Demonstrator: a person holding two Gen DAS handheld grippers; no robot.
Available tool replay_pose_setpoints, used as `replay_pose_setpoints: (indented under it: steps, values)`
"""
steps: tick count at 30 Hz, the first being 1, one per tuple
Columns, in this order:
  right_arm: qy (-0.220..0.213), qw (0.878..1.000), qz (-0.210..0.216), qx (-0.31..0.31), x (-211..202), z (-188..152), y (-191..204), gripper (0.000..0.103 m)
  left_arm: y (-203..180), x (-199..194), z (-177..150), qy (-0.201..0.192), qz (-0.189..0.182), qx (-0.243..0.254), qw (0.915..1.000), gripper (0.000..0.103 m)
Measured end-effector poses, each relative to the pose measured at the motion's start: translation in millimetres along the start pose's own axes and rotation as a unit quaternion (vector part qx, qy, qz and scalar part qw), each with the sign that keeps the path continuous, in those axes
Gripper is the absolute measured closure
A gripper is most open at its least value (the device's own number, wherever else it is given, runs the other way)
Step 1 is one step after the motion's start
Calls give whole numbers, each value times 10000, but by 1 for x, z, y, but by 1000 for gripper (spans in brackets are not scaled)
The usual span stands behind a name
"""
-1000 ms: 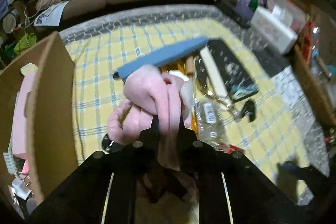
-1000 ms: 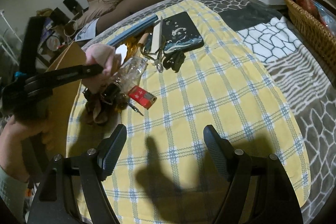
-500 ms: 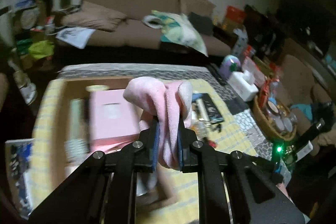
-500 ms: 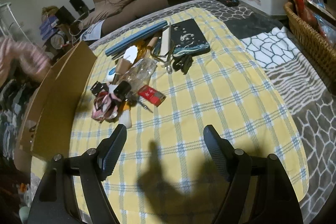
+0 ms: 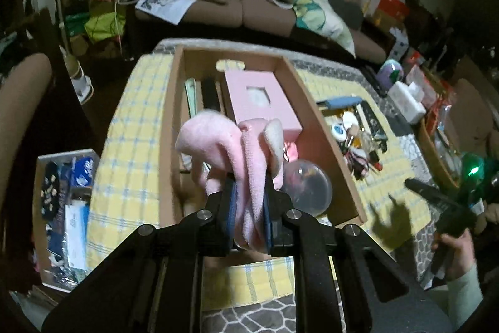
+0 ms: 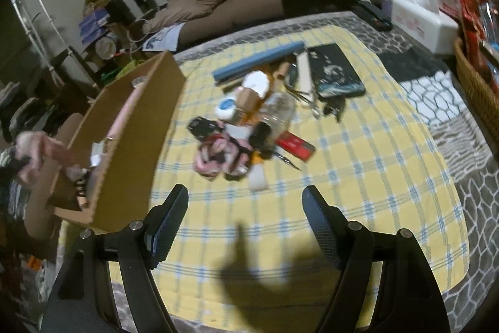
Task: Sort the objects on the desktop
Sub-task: 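Carry the pink cloth with the left gripper while the right grasps the glitter bottle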
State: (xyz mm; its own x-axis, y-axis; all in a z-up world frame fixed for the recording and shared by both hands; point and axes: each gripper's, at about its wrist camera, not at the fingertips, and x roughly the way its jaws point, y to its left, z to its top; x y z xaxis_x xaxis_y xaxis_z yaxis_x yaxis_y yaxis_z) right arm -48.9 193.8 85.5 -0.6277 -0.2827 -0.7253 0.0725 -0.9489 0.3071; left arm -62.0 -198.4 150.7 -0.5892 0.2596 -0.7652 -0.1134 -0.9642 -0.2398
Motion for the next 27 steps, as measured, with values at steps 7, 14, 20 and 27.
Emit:
replay_pose_setpoints:
  steps: [7,14,20,27]
  values:
    - [-56,9999,-142,-23,-5,24,12,25,-3,4,-7,-85,-149,-77,9998,89]
    - [347,9978,-537,178,74,60,5,30,1,6,-8,-75,-219,-167,9996,89]
    - [687,9914,-1055,358,129,76,-18,44,9,11,-8,-17,-181,-157,9997,89]
    - [883,9901,-788,756,140,78,-43,66,22,18,-12,26,-214,-286,9994,89]
